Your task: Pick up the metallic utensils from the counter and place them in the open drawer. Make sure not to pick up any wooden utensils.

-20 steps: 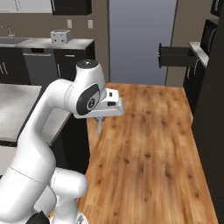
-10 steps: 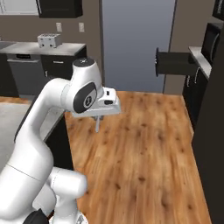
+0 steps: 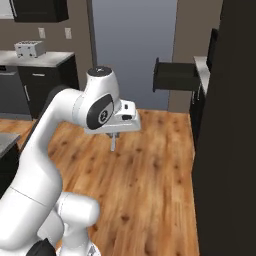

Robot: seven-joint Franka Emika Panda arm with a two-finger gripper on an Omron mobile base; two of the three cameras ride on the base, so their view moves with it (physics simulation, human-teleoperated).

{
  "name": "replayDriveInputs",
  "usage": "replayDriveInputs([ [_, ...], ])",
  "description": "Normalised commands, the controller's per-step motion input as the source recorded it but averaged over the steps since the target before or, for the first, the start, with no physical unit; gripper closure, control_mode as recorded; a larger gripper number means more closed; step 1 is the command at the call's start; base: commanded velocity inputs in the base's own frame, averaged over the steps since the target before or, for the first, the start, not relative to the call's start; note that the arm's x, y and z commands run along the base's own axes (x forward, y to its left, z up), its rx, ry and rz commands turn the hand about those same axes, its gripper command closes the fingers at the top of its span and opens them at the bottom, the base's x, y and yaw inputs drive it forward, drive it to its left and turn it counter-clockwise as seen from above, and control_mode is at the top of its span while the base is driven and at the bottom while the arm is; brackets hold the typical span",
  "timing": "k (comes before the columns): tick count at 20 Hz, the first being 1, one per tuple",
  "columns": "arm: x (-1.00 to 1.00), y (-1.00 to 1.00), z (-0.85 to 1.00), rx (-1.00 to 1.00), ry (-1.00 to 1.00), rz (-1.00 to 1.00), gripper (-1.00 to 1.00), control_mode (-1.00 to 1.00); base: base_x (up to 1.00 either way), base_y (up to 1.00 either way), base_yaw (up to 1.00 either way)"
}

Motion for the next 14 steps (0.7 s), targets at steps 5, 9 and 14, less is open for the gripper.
replayDriveInputs([
  [5, 0.00, 0.00, 0.00, 0.00, 0.00, 0.00, 1.00, 1.00, 1.00, -0.04, 0.00],
  [9, 0.00, 0.00, 0.00, 0.00, 0.00, 0.00, 1.00, 1.00, 1.00, 0.00, 0.00],
  [14, 0.00, 0.00, 0.00, 0.00, 0.00, 0.00, 1.00, 1.00, 1.00, 0.00, 0.00],
])
